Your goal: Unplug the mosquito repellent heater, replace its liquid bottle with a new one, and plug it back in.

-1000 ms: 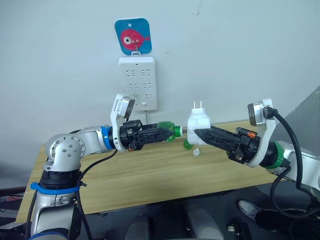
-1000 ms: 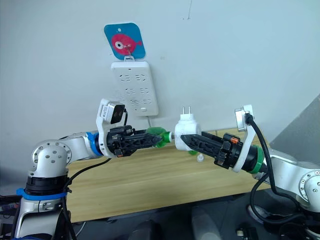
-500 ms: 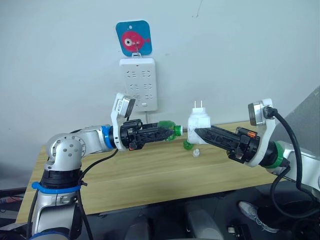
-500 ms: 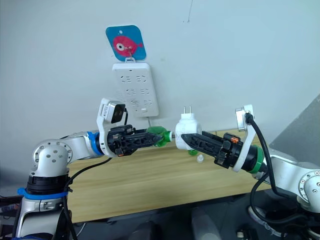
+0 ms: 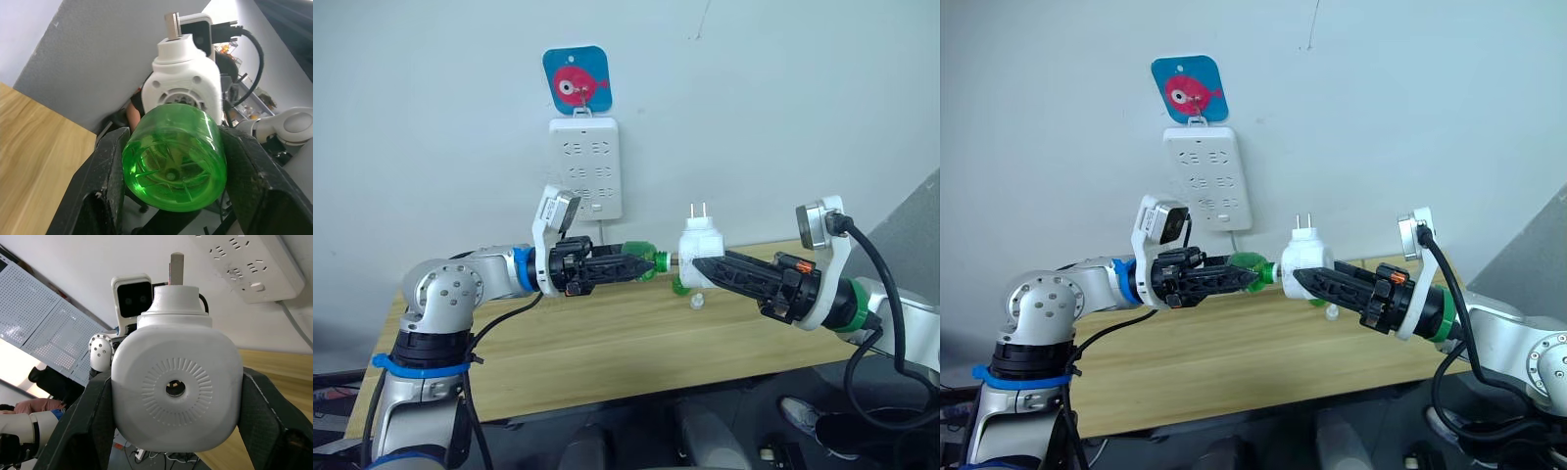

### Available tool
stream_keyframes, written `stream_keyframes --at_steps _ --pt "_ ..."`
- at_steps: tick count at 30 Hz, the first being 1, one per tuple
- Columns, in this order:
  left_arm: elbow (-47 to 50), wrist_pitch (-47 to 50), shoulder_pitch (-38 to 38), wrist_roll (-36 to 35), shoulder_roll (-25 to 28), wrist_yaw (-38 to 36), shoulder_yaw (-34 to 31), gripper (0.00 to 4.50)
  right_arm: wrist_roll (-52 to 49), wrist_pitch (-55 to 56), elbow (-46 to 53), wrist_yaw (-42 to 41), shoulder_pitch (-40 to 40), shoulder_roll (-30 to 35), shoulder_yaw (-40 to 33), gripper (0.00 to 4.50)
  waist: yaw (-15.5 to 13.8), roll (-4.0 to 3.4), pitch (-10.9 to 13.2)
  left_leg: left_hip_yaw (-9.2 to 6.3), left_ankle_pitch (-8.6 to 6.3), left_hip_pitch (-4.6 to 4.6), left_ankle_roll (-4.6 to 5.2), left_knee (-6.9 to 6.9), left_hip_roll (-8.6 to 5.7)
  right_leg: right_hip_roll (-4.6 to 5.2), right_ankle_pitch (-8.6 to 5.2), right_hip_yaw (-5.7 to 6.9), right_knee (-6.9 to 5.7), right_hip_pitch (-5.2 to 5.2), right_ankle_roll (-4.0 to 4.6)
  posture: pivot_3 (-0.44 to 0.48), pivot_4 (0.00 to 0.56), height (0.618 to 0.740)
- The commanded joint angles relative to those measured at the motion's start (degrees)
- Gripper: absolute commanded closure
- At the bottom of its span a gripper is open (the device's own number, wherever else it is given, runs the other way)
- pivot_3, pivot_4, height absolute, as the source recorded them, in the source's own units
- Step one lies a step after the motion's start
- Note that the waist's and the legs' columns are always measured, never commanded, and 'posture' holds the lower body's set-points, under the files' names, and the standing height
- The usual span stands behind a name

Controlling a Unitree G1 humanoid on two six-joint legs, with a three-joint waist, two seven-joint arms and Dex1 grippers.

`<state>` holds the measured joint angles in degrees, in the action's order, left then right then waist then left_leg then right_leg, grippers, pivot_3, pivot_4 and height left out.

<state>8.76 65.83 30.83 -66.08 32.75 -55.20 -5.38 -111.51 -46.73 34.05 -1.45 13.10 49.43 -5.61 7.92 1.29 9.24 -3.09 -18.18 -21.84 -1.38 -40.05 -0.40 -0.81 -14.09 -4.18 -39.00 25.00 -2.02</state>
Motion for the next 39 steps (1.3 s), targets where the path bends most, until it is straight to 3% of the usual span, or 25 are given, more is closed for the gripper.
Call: stream_keyframes --at_steps 1,15,36,39 --pt "0.8 -1.0 0.4 -0.2 -1.2 0.8 -0.5 2.09 -1.5 0.5 2.6 -1.5 0.6 0.4 -0.4 1.55 0.0 -0.01 -0.1 0.00 0.00 0.00 0.00 0.00 0.00 0.00 0.00 0.00 0.00 0.00 0.00 -0.173 0.098 0.740" --pt "1.5 4.7 2.0 -7.0 -1.0 0.8 -2.4 2.09 -1.5 0.1 1.4 -0.1 0.5 1.4 0.2 1.55 0.0 -0.03 -0.2 -0.01 0.00 0.01 0.00 -0.01 0.00 0.00 0.00 0.00 -0.01 -0.01 0.00 -0.169 0.099 0.740" --pt "4.5 0.6 0.2 -2.7 -5.9 1.8 1.8 2.10 -1.5 -0.3 1.5 4.9 4.8 1.6 6.0 1.55 0.0 -0.08 -0.4 0.00 0.00 0.04 0.00 -0.02 -0.01 0.00 0.00 -0.01 -0.01 -0.05 0.00 -0.178 0.099 0.740" --pt "4.4 0.4 0.0 -2.5 -6.7 2.1 1.8 2.10 -1.5 -0.3 1.4 4.6 5.0 1.9 5.7 0.52 0.0 -0.07 -0.5 0.01 0.00 0.04 0.00 -0.02 -0.01 0.00 0.00 -0.01 0.00 -0.05 0.00 -0.179 0.099 0.740"
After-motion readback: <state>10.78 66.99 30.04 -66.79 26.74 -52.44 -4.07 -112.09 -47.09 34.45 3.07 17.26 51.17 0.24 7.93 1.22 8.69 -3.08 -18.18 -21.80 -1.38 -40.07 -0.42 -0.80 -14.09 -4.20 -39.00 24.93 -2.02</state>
